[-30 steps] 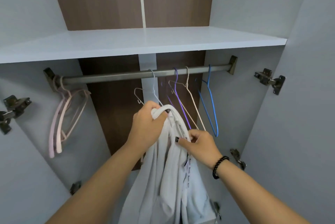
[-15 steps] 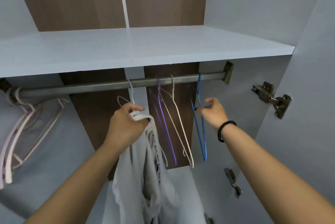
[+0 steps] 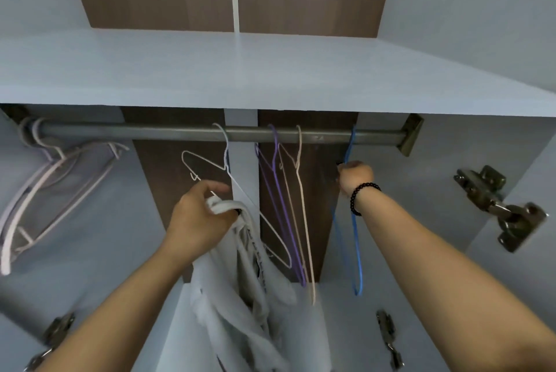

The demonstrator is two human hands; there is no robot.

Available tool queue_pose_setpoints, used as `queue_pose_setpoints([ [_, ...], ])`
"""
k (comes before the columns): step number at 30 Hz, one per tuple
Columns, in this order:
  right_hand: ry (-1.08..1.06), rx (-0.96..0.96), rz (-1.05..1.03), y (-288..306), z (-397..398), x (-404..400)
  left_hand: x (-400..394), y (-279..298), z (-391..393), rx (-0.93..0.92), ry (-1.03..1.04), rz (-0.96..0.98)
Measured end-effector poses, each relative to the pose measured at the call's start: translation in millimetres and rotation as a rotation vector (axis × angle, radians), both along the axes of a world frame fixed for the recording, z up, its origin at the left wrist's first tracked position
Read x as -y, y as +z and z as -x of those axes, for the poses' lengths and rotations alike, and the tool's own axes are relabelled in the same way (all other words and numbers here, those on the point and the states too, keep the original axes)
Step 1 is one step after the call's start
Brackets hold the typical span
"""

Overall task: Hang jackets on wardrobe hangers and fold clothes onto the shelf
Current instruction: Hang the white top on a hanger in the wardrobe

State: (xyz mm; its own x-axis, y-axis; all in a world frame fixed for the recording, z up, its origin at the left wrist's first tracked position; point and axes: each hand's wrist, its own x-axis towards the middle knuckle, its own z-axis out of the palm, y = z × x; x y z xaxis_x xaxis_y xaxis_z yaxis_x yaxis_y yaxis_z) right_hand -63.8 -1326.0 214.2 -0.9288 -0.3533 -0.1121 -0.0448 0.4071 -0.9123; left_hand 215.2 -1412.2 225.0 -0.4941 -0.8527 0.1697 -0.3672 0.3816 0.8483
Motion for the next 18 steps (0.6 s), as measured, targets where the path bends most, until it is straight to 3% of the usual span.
queue_pose_setpoints([
  [8,-0.058,-0.162,0.000,24.0,-21.5,-15.7,-6.6,3.8,-28.9,-0.183,0.027,0.000],
  [18,-0.140,-0.338,-0.171,36.7,-114.9,-75.3,-32.1,22.4,-112.8,-0.144,-0.170,0.195],
])
